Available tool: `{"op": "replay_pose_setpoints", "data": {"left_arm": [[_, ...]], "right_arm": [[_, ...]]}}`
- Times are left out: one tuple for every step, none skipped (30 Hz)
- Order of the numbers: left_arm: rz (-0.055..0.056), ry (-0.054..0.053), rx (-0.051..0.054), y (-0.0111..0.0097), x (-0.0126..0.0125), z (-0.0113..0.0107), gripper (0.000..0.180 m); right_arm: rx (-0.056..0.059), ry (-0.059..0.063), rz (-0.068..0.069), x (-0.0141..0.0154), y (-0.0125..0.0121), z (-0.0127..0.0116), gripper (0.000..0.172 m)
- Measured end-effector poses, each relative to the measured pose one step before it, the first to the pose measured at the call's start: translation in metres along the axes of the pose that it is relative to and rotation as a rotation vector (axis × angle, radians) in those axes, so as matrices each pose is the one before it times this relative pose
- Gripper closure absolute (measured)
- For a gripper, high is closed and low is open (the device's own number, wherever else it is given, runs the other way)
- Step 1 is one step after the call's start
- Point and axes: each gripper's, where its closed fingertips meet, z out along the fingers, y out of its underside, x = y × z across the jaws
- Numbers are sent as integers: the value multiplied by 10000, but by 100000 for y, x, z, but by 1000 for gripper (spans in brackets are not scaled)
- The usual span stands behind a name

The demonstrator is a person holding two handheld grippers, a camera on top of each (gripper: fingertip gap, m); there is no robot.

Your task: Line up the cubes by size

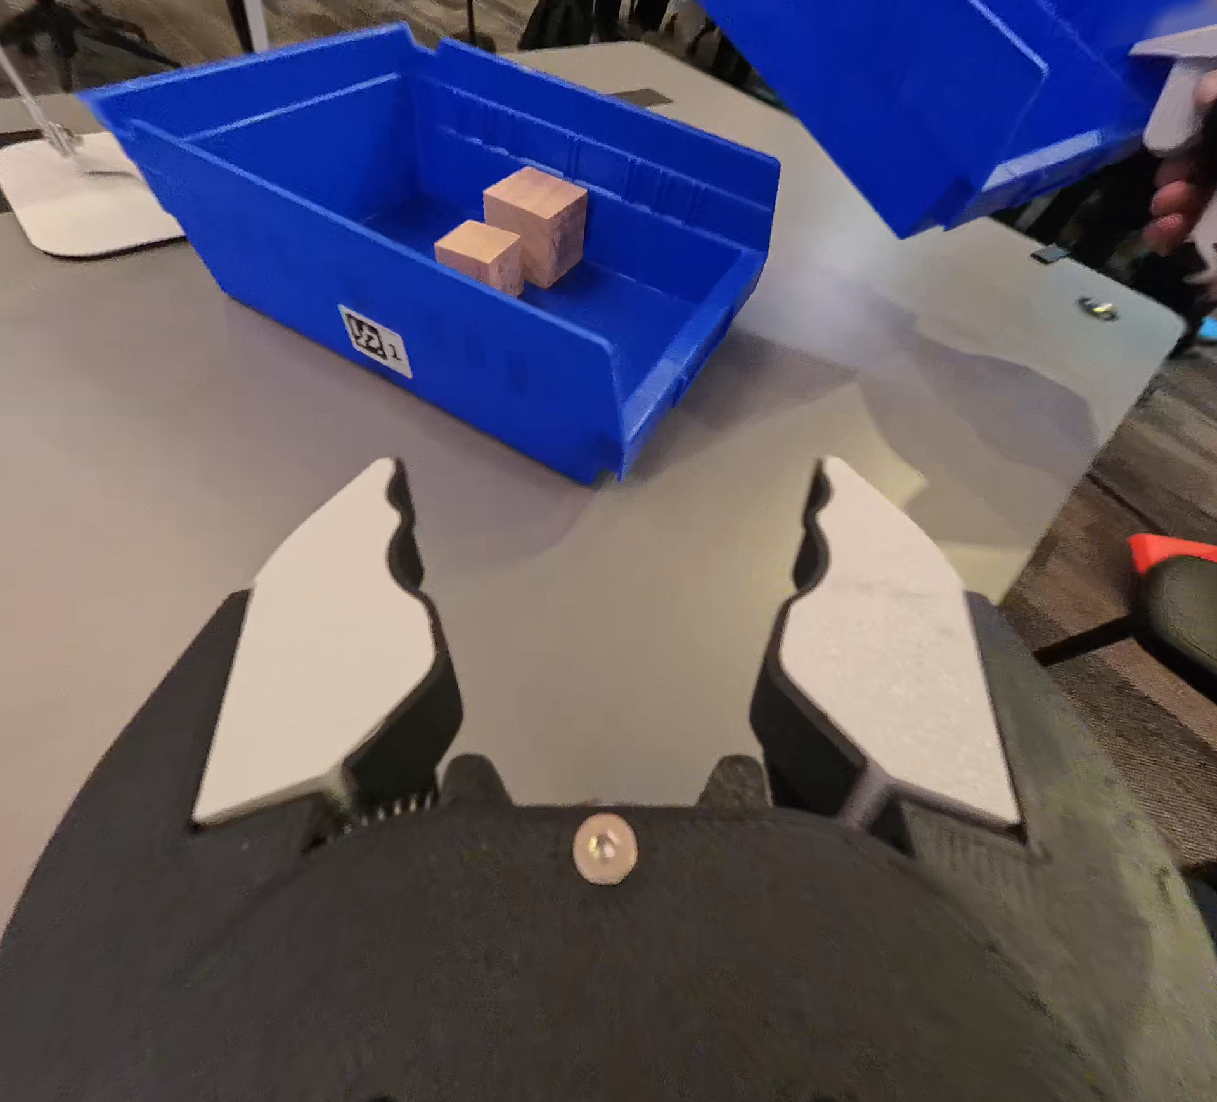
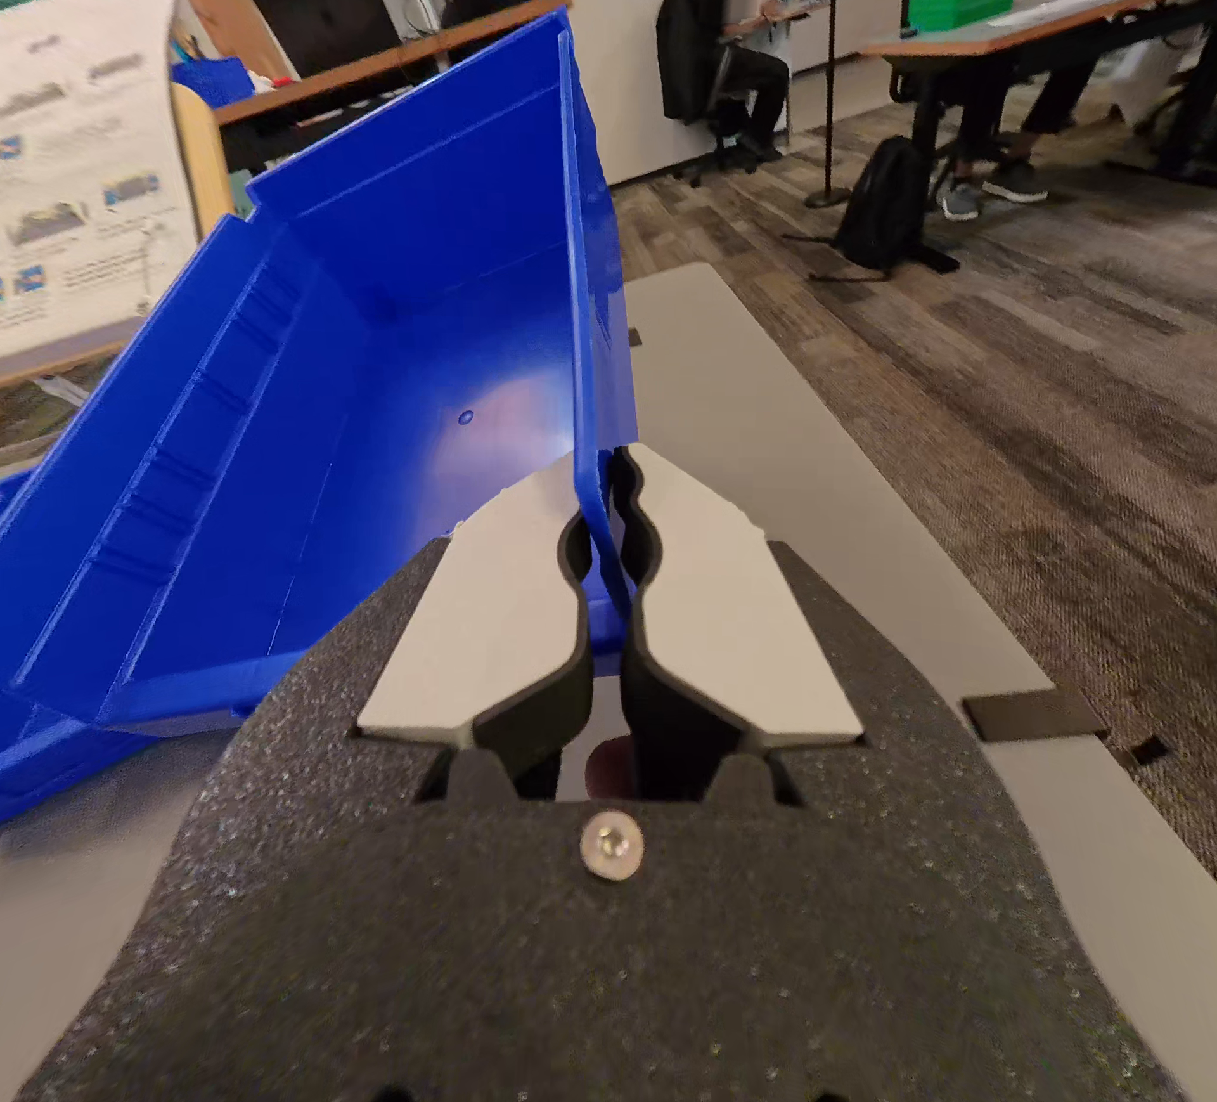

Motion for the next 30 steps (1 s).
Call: {"op": "replay_pose_setpoints", "data": {"left_arm": [[74, -256, -187, 138, 63, 1238, 57], [-45, -219, -66, 49, -18, 1060, 51], [-222, -155, 45, -77, -74, 890, 51], [-188, -217, 57, -80, -213, 783, 50], [-21, -249, 32, -54, -275, 737, 50], [39, -227, -18, 21, -282, 702, 50], [-18, -93, -85, 124, -117, 672, 51], [-92, -24, -156, 203, -62, 631, 51], [-52, -43, -100, 134, -97, 548, 53], [40, -110, -70, 121, -180, 496, 54], [102, -116, -103, 205, -199, 478, 56], [81, -89, -104, 229, -223, 422, 59], [0, -43, -81, 213, -220, 426, 62], [-52, -18, -75, 223, -243, 393, 63], [-62, -12, -47, 162, -257, 295, 65], [-38, -94, 6, 100, -405, 184, 67], [-15, -130, 60, 22, -471, 128, 70], [-106, 1, -20, 38, -286, 101, 70], [-130, 58, -19, -14, -144, 49, 73], [-32, -37, 44, -82, -258, -26, 78], [37, -58, 55, -108, -298, -52, 83], [35, -75, 13, -43, -375, -49, 86], [-12, -52, 27, -51, -412, -55, 89], [-51, -68, 35, -78, -542, -72, 94], [-40, -112, 23, -76, -659, -67, 98], [-20, -119, 34, -92, -739, -91, 105], [-61, -122, 54, -124, -803, -102, 112], [-104, -52, 17, -68, -740, -48, 117], [-148, 37, -18, -28, -591, 13, 121], [-113, -43, 1, -72, -644, -1, 121]], "right_arm": [[-91, 95, 83, 549, 582, 115, 168], [-71, 89, 53, 397, 469, 133, 168], [-64, 73, 12, 277, 356, 141, 168], [-49, 40, -8, 178, 271, 146, 168], [-50, 13, -5, 108, 240, 136, 168], [-39, -8, 16, 70, 228, 123, 168], [-35, -16, 43, 52, 232, 117, 168], [-38, -21, 57, 48, 246, 147, 168], [-41, -17, 48, 54, 233, 131, 168], [-49, -2, 26, 49, 229, 143, 168], [-57, 11, 4, 42, 221, 123, 168], [-59, 15, -15, 27, 210, 127, 168], [-60, 8, -24, 12, 203, 127, 168], [-63, -4, -7, -7, 204, 123, 168], [-72, -15, 10, -31, 223, 120, 168], [-57, -26, 2, -65, 204, 116, 168], [-46, -27, -17, -76, 186, 120, 168], [-48, -32, -14, -94, 190, 122, 168], [-53, -29, -6, -98, 173, 124, 168], [-49, -23, -5, -89, 165, 136, 168], [-38, -19, -10, -91, 155, 139, 168], [-33, -15, -14, -94, 135, 120, 168], [-37, -15, -4, -101, 139, 117, 168], [-40, -20, -8, -96, 132, 109, 168], [-41, -19, -19, -102, 116, 107, 168], [-44, -18, -29, -116, 113, 76, 168], [-41, -18, -35, -114, 98, 76, 168], [-43, -17, -32, -109, 102, 63, 168], [-42, -21, -14, -107, 110, 84, 168], [-42, -18, -12, -80, 112, 90, 168]]}}
